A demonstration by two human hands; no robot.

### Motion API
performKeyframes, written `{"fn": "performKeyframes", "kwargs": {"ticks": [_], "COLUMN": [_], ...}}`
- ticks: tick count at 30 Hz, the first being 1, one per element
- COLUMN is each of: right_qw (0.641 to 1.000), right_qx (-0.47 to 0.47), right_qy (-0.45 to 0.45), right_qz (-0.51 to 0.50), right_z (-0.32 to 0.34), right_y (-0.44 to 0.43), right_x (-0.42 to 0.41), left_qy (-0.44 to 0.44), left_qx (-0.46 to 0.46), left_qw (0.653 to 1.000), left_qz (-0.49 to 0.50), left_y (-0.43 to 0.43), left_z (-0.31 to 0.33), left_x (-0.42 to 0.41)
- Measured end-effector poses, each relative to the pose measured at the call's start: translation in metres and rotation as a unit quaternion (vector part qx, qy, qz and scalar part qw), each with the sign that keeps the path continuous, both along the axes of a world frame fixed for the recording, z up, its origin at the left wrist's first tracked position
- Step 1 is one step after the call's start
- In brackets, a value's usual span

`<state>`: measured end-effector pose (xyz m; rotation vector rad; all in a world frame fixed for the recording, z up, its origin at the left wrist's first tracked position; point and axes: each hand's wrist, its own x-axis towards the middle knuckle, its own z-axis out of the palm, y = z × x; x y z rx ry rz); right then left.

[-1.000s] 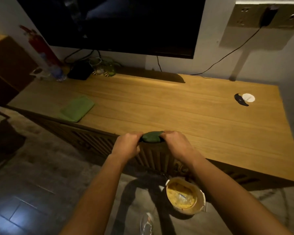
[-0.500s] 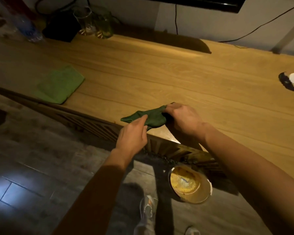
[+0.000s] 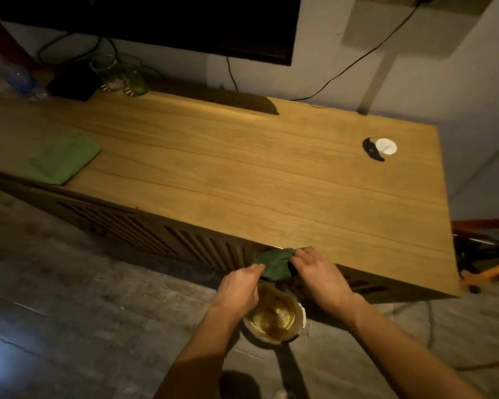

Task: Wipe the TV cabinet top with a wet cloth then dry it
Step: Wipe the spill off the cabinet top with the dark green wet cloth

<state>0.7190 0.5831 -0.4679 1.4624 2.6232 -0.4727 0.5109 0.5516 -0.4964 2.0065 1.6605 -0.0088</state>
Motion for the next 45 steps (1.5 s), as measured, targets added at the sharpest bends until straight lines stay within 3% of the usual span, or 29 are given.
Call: {"fn": "performKeyframes", "kwargs": {"ticks": [4, 9, 20, 34, 45], "right_qw": [0.998, 0.995, 0.994, 0.982, 0.984], "right_qx": [-0.053, -0.061, 0.024, 0.168, 0.160], "right_qy": [-0.020, 0.021, 0.070, 0.085, 0.073], "right_qz": [-0.041, -0.074, -0.076, -0.030, -0.008], "right_z": [-0.003, 0.019, 0.129, 0.234, 0.237], "right_y": [-0.034, -0.040, 0.009, 0.090, 0.150], "right_x": [0.037, 0.052, 0.004, -0.227, -0.419], "left_qy": [0.029, 0.055, 0.101, 0.126, 0.159], "left_qx": [-0.007, 0.004, 0.074, 0.189, 0.169], "left_qw": [0.999, 0.997, 0.991, 0.974, 0.973], "left_qz": [-0.027, -0.057, -0.055, -0.018, -0.014], "left_y": [-0.017, -0.014, 0.028, 0.095, 0.154], "left_z": [0.006, 0.043, 0.163, 0.273, 0.275], "left_x": [0.036, 0.049, -0.003, -0.230, -0.421]}}
